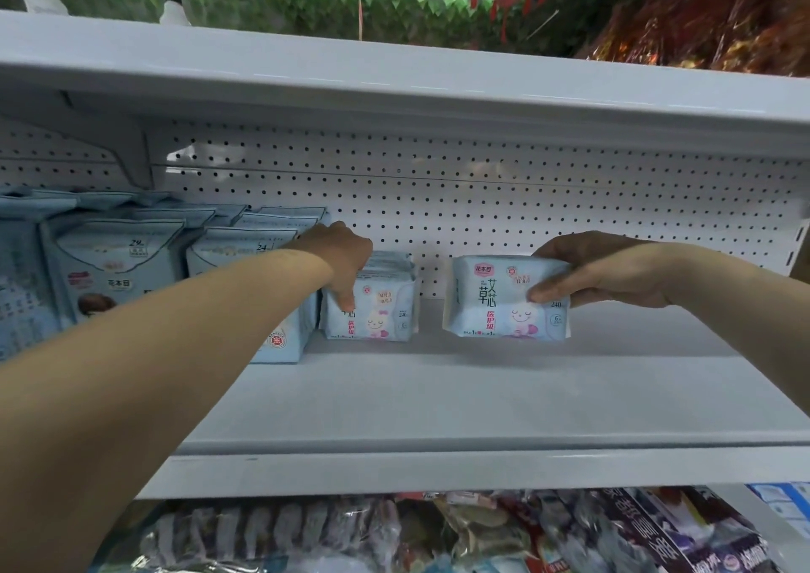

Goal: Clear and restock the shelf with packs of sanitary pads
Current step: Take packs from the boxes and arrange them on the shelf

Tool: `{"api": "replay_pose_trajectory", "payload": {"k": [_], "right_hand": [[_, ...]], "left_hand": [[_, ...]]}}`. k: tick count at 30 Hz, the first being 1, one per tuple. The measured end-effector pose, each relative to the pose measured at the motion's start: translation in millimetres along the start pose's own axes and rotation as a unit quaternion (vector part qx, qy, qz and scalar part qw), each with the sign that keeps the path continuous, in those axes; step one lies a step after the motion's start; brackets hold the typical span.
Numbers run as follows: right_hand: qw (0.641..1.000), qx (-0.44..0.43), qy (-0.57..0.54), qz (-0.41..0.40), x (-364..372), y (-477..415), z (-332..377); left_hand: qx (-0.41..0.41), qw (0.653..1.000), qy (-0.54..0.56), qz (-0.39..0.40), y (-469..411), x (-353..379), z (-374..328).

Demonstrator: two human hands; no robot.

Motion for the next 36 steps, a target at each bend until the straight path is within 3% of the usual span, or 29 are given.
{"api": "replay_pose_trajectory", "payload": {"k": [14, 17, 23, 31, 36], "right_hand": [[0.999, -0.003, 0.031, 0.034, 32, -15, 10], [0.997, -0.009, 0.062, 0.046, 45, -22, 16], [0.993, -0.028, 0.079, 0.081, 82, -38, 24], [0.991, -0.066, 0.092, 0.072, 129, -61, 33], [0.973, -0.096, 0.207, 0.023, 141, -67, 40]], "left_hand": [[0.009, 1.000, -0.027, 0.007, -8, 2, 0], [0.014, 0.999, 0.010, 0.035, -8, -10, 4], [0.039, 0.988, 0.148, -0.019, 11, -65, 23], [0.074, 0.985, 0.135, 0.075, 25, -37, 24], [0.084, 0.989, 0.083, 0.090, 28, -24, 18]]}}
Point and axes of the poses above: each hand's wrist, its own y-axis away from the middle knuckle, its own x-axis out of the palm, z = x × y, the point moved 5 cm from there along -y, towards the middle knuckle, and after that the axes turned 11 degrees about -y, right-handed, at the moved point
